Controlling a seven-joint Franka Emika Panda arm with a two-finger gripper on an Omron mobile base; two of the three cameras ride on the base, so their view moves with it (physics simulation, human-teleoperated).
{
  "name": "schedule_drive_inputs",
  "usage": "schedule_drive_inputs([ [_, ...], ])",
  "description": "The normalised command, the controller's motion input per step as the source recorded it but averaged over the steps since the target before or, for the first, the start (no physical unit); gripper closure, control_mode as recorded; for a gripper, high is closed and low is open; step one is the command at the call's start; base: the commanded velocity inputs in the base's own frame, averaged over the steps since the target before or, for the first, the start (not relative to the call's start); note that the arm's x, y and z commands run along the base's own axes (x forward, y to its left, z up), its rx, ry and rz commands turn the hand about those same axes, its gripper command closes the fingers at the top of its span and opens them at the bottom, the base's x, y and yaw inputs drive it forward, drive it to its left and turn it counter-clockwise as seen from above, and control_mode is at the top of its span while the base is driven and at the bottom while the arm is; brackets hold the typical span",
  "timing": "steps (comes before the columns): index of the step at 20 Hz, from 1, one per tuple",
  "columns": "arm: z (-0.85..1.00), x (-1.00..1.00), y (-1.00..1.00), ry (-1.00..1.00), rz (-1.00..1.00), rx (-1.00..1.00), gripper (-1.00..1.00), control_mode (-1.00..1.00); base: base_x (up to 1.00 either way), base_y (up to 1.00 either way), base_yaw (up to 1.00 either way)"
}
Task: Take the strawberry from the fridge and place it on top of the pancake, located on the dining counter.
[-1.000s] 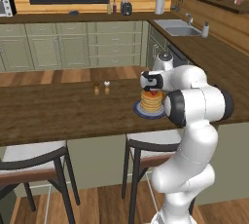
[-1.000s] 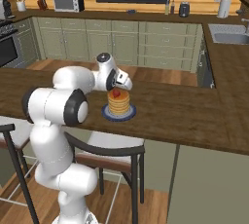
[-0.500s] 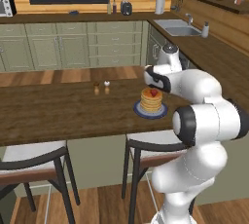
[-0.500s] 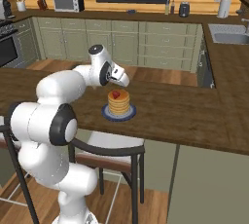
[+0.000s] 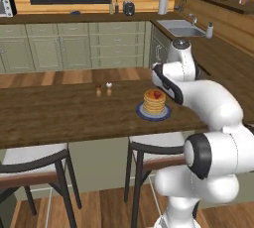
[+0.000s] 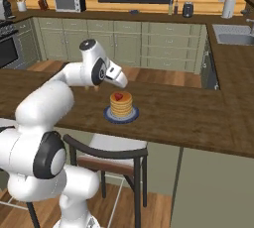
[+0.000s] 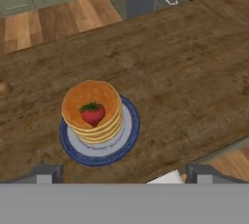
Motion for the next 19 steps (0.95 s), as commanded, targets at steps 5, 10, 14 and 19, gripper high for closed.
schedule_drive_inputs([
  [5,0.06,-0.56,0.0,0.0,-0.03,0.0,-1.0,-1.0,0.0,0.0,0.0],
  [10,0.0,-0.54,0.0,0.0,-0.02,0.0,-1.0,-1.0,0.0,0.0,0.0],
  [14,0.0,-0.59,0.0,0.0,-0.01,0.0,-1.0,-1.0,0.0,0.0,0.0],
  [19,0.0,-0.59,0.0,0.0,-0.01,0.0,-1.0,-1.0,0.0,0.0,0.0],
])
